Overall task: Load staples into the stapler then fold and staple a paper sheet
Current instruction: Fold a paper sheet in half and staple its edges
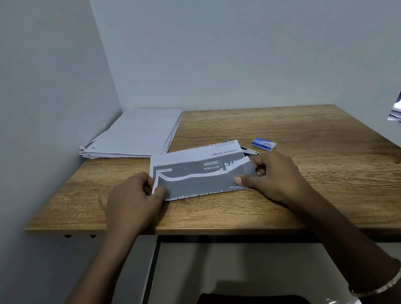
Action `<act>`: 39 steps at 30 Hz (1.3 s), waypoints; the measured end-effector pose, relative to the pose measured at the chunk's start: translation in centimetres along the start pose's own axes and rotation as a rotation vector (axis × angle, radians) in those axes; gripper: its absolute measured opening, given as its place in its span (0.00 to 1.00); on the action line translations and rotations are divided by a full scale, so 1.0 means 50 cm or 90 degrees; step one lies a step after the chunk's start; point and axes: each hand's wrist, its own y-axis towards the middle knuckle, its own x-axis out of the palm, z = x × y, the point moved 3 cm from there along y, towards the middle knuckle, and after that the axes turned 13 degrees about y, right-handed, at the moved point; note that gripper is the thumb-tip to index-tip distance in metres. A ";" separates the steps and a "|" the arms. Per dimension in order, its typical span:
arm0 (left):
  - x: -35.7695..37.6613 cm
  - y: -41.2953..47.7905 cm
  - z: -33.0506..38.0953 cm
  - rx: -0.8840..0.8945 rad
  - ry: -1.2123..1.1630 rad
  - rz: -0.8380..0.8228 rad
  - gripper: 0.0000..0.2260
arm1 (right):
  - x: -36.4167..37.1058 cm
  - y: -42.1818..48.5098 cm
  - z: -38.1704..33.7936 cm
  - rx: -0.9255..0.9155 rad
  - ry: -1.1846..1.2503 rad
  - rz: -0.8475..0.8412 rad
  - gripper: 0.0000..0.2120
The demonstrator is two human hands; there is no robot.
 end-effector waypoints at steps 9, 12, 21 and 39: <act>0.004 -0.015 0.005 -0.010 0.044 -0.005 0.07 | 0.002 -0.004 0.009 0.029 -0.059 0.049 0.11; -0.001 -0.015 0.006 -0.012 0.026 -0.023 0.06 | 0.005 -0.008 0.009 0.034 -0.072 0.077 0.12; -0.009 -0.071 0.081 0.290 0.069 -0.037 0.31 | 0.010 -0.021 0.000 0.036 -0.073 0.107 0.24; 0.029 -0.117 0.106 0.433 0.055 -0.192 0.27 | 0.101 -0.085 -0.085 -0.199 -0.225 -0.050 0.19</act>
